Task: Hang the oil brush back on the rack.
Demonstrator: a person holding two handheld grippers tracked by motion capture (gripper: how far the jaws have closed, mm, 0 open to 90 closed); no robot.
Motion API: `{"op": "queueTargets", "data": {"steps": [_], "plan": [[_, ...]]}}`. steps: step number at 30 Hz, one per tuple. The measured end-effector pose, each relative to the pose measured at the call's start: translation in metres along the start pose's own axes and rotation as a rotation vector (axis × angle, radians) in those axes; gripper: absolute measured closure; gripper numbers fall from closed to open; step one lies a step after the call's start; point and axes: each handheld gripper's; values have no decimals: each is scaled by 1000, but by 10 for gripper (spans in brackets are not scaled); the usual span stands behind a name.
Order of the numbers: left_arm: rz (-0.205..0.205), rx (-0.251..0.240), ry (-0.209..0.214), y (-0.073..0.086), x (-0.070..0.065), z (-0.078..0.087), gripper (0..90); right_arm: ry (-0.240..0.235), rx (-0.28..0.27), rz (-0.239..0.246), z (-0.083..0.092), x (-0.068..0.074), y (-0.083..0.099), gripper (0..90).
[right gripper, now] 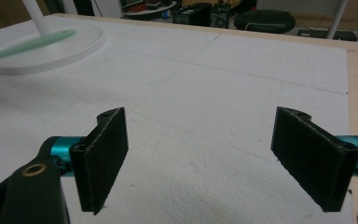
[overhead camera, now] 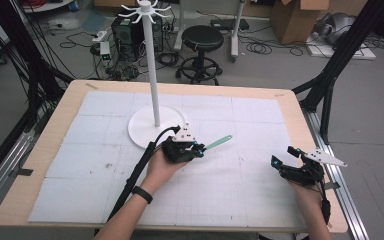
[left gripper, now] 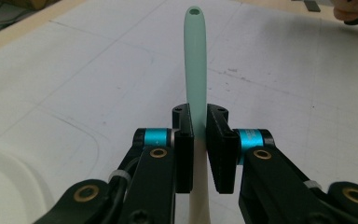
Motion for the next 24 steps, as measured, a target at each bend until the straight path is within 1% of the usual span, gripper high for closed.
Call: {"op": "queueTargets", "data": {"steps": [1,2,3,5,6,7,8,9,10,11,12,13,14,19,24], "plan": [[0,0,0,0,0,0,817,0,0,0,0,0,0,181],[1,-29,-6,-2,2,8,818,0,2,0,0,0,0,181],[1,-29,-6,-2,2,8,817,0,2,0,0,0,0,181],[15,-67,-12,-4,4,18,818,-1,2,0,0,0,0,181],[19,-95,-23,-6,7,28,817,0,5,-2,0,0,0,181],[19,-95,-23,-6,7,28,818,0,4,3,0,0,0,181],[28,-127,-35,-8,10,39,818,0,5,1,0,0,0,181],[28,-127,-35,-8,10,39,818,1,4,-1,0,0,0,181],[38,-160,-49,-10,12,50,817,0,4,-1,0,0,0,182],[38,-160,-49,-10,12,50,817,0,4,-1,0,0,0,182],[40,-176,-58,-11,14,56,817,2,5,0,0,0,0,181],[35,-203,-80,-13,16,69,817,3,4,3,0,-1,0,181],[35,-203,-80,-13,16,69,817,3,4,3,0,-1,0,181],[38,-274,-129,-18,21,102,817,4,9,2,-1,0,0,181],[40,-326,-177,-21,26,131,817,4,14,5,-1,0,1,181]]}}
Point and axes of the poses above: each handheld gripper's, and its own axes: z roughly backward along the jaws, y roughly out of its underside, x roughly to its left, and after that the axes turned 1 degree about -z, right-handed
